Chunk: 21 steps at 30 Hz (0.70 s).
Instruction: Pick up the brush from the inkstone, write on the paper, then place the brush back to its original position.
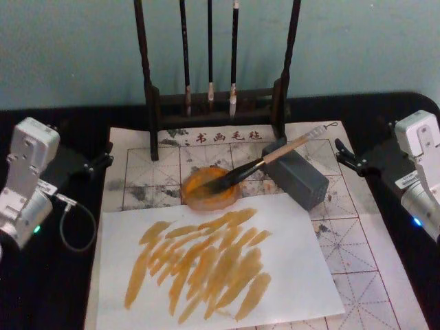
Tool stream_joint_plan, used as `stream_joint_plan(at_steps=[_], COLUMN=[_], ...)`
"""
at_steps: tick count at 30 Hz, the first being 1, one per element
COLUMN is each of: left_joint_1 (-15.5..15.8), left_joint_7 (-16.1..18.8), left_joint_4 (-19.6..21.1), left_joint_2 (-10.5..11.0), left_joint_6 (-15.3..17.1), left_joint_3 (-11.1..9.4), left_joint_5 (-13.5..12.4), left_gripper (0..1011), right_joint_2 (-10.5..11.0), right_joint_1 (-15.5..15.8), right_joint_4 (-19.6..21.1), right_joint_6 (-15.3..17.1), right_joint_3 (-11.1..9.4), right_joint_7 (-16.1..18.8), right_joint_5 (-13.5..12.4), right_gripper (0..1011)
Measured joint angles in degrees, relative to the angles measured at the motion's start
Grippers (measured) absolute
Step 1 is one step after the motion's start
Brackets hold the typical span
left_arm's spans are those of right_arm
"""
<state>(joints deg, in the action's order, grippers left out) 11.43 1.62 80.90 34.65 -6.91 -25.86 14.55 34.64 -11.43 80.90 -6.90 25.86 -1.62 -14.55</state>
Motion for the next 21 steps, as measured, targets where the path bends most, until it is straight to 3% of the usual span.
stream_joint_plan(at_steps=[21], left_joint_1=[0.0], left_joint_7=[0.0], left_joint_4=[0.0], left_joint_2=[0.0], left_joint_6=[0.0], left_joint_3=[0.0], left_joint_5=[0.0], left_gripper=[1001], right_joint_2=[0.0], right_joint_1=[0.0], right_joint_4=[0.0], right_joint_6=[0.0], right_joint_3=[0.0], right_joint_7=[0.0], right_joint_5=[0.0], right_gripper=[1000])
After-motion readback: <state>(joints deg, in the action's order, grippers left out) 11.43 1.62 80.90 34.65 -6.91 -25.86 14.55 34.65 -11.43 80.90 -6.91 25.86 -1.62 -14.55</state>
